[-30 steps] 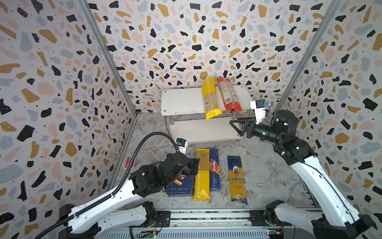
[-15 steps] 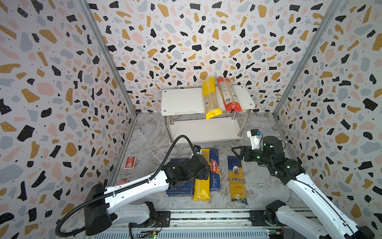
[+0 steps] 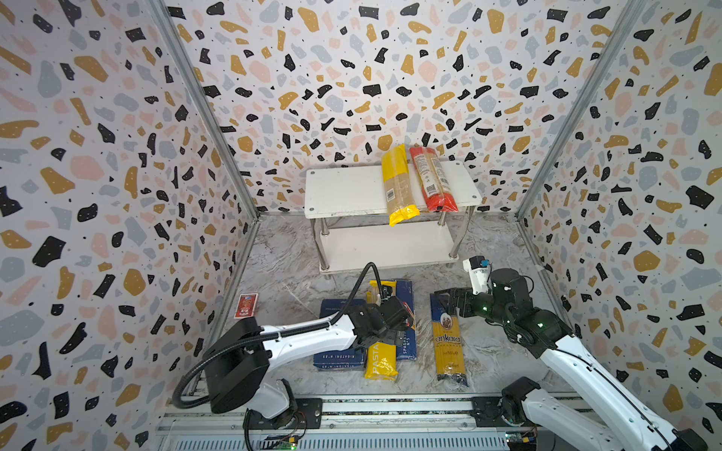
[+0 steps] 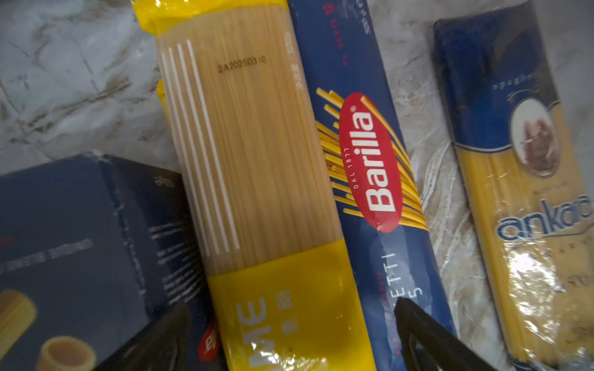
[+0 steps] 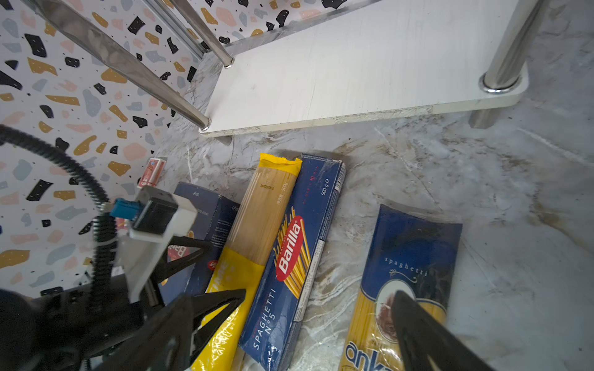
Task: Arrange pasta packages on shelves
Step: Pick up the pasta bag from the pasta bag.
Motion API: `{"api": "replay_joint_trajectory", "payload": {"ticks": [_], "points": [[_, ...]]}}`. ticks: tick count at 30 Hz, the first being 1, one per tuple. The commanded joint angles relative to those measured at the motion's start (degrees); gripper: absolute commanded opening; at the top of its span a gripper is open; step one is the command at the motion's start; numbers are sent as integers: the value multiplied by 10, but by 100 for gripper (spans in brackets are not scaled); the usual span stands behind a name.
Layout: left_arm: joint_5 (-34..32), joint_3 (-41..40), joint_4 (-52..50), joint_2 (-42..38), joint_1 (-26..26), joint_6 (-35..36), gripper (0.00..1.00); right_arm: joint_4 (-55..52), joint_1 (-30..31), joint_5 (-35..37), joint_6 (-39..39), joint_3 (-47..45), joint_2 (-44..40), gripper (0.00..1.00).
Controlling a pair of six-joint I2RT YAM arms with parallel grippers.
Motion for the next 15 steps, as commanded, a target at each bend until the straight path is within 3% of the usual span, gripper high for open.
{"api": "replay_joint_trajectory", "payload": {"ticks": [1,8,15], "points": [[-6,24,0,30,3,-1,100,0,2,4,-6,-3,-19,99],[-1,32,3,74,6,-12,100,-8,3,-1,-5,-6,-45,99],[-14,1,-7,47,22,-28,100,-9,3,-10,-9,-4,-49,99]]}}
